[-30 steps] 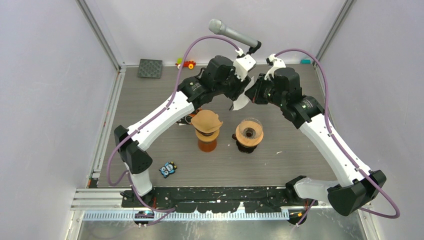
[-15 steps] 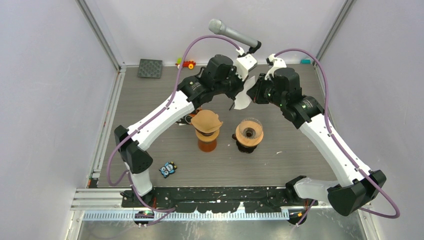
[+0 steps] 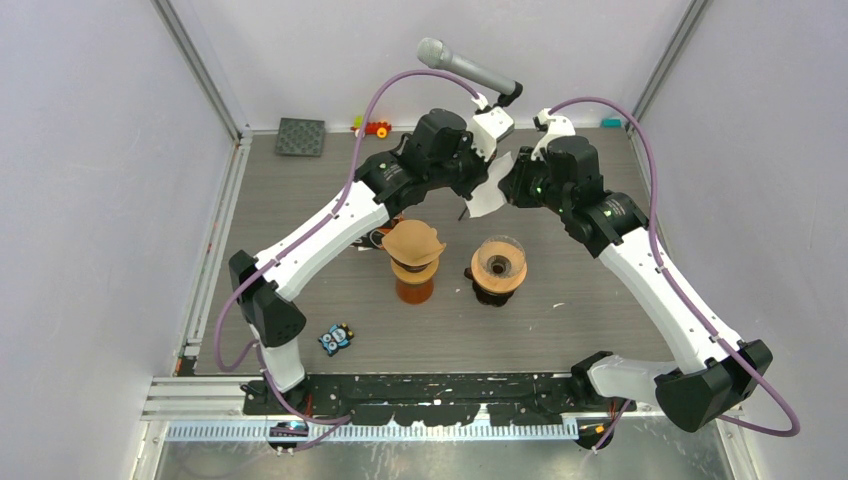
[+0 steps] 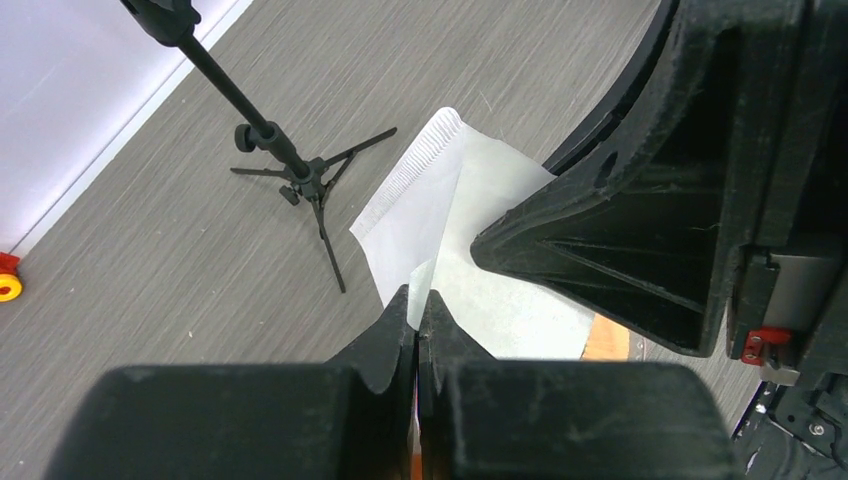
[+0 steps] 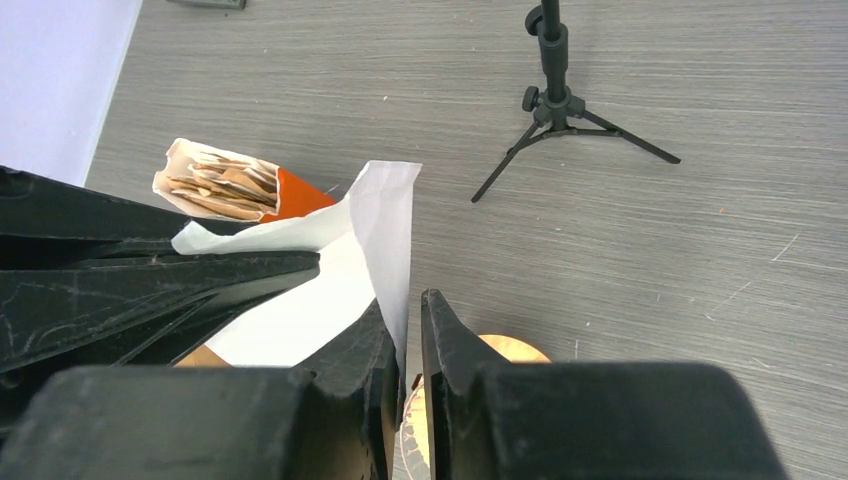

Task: Place the coffee filter in the dripper
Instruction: Place the coffee filter in the coffee dripper.

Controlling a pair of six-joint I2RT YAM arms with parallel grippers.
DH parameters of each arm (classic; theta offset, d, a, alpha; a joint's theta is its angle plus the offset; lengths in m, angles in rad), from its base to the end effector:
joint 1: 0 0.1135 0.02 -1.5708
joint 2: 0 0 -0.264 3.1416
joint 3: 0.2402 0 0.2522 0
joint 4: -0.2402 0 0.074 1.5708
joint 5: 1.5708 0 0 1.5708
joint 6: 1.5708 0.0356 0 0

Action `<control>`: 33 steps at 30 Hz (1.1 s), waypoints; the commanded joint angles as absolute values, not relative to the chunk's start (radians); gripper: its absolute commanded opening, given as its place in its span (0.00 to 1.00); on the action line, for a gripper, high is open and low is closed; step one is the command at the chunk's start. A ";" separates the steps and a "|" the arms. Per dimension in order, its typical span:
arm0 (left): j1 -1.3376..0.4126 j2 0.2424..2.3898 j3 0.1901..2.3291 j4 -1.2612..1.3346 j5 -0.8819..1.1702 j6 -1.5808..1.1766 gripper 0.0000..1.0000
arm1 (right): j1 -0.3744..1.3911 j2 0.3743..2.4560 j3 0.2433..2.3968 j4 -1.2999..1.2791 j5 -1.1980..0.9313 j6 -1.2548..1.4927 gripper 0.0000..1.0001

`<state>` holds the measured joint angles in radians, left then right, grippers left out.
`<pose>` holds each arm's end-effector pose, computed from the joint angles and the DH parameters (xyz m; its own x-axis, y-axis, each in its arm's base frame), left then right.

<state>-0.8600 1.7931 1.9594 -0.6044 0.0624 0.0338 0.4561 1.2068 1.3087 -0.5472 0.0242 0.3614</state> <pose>0.2652 -0.3114 0.4243 -0.2498 0.3419 -0.9059 0.8021 0.5971 0.0042 0.2360 0.1148 0.3976 -0.5105 0.1433 -0.8479 -0.2568 0.9156 0.3094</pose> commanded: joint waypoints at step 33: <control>-0.865 1.722 1.927 -0.565 -0.074 0.090 0.00 | 0.452 1.169 1.299 -0.527 0.100 0.295 0.11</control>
